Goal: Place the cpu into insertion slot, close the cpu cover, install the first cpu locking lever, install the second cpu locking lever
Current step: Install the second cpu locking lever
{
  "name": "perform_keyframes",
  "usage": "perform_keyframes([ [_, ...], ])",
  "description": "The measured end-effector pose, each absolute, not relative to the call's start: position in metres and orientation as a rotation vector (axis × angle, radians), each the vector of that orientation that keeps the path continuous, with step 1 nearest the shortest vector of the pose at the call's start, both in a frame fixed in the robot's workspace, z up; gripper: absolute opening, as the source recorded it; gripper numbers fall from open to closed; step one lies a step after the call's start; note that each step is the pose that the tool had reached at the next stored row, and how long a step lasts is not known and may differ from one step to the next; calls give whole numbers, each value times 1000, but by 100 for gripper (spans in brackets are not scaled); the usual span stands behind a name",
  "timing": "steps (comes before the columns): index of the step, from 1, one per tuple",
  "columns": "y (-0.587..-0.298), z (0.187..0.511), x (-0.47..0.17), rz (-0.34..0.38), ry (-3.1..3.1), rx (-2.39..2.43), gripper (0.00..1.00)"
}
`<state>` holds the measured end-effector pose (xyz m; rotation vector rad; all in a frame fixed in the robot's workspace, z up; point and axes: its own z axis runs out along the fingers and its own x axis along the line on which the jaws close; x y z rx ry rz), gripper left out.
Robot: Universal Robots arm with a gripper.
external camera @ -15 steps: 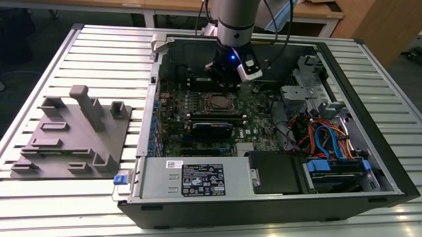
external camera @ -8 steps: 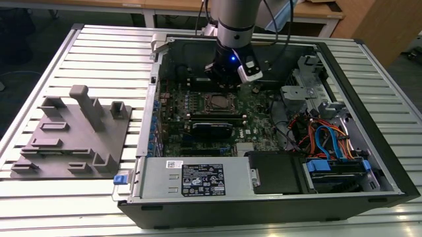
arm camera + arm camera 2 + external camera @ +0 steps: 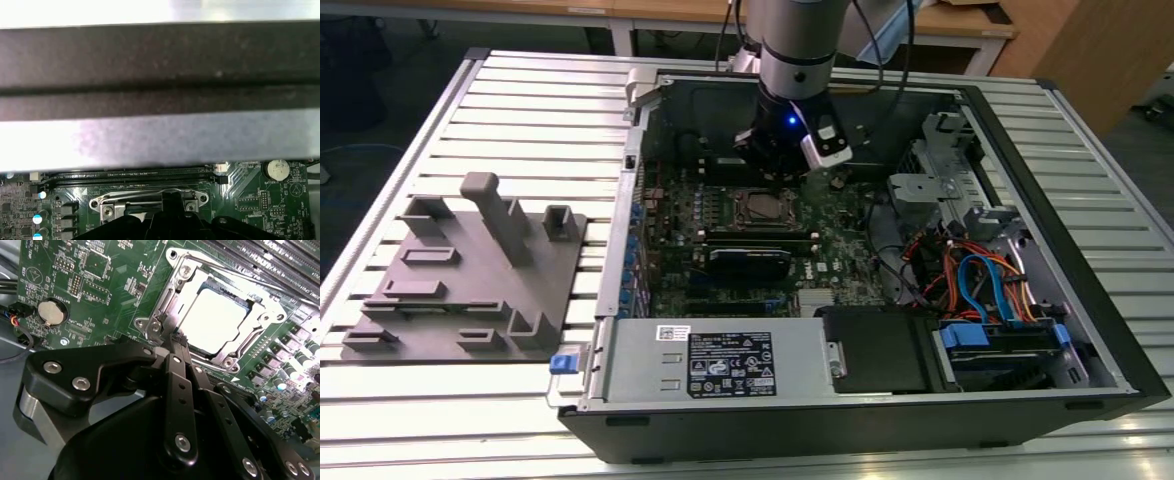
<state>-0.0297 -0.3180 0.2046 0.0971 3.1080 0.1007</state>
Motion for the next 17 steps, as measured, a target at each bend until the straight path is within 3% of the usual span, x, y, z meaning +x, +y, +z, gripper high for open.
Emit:
perform_keyframes([
  [17,-321,213,-30,99,3108,97,11],
])
